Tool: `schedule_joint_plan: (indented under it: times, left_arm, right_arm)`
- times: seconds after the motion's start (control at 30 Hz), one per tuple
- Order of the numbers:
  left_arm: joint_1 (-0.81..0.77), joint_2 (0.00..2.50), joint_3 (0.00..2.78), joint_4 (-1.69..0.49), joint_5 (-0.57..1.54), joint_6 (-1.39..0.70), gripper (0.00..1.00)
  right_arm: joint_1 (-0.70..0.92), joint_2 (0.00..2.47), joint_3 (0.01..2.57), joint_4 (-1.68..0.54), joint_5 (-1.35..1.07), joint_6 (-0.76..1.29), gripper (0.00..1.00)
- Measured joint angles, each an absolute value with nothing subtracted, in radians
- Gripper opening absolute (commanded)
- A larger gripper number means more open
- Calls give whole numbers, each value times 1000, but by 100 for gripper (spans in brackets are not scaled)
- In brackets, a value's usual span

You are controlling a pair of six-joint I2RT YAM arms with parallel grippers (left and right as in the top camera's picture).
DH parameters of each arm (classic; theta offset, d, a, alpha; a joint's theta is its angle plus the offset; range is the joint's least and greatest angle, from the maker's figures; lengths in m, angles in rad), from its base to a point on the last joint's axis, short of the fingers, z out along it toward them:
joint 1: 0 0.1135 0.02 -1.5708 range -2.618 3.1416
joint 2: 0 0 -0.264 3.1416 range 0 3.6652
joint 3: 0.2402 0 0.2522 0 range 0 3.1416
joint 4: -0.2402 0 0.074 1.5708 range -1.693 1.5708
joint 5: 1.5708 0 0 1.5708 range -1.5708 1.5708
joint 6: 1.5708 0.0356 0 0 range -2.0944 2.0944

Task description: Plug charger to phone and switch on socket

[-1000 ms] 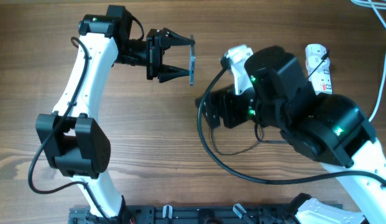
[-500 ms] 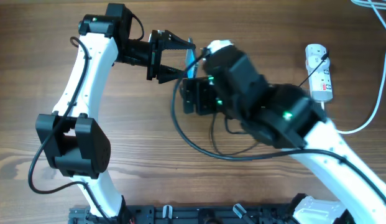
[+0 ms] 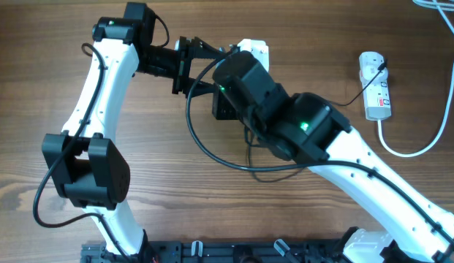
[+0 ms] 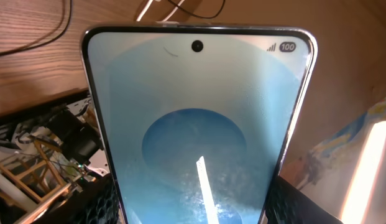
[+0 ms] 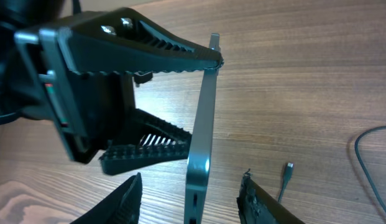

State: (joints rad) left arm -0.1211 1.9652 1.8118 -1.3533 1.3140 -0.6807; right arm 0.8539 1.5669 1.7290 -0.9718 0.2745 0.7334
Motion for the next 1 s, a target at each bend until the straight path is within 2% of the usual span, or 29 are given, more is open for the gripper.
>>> schedule_joint_plan:
  times: [0.23,0.6,1.0]
  left_arm:
    - [-121,1965,1812,-1353,1312,-704,51]
    - [-121,1965,1812,-1293,1306,-717,52]
    - [-121,1965,1812,-1285,1295,-717,52]
  right_arm:
    - [854,1618,1729,-970,301,736,38]
    - [854,1620,1729,-959,337,736,36]
    - [854,1620,1729,-945,342,737,31]
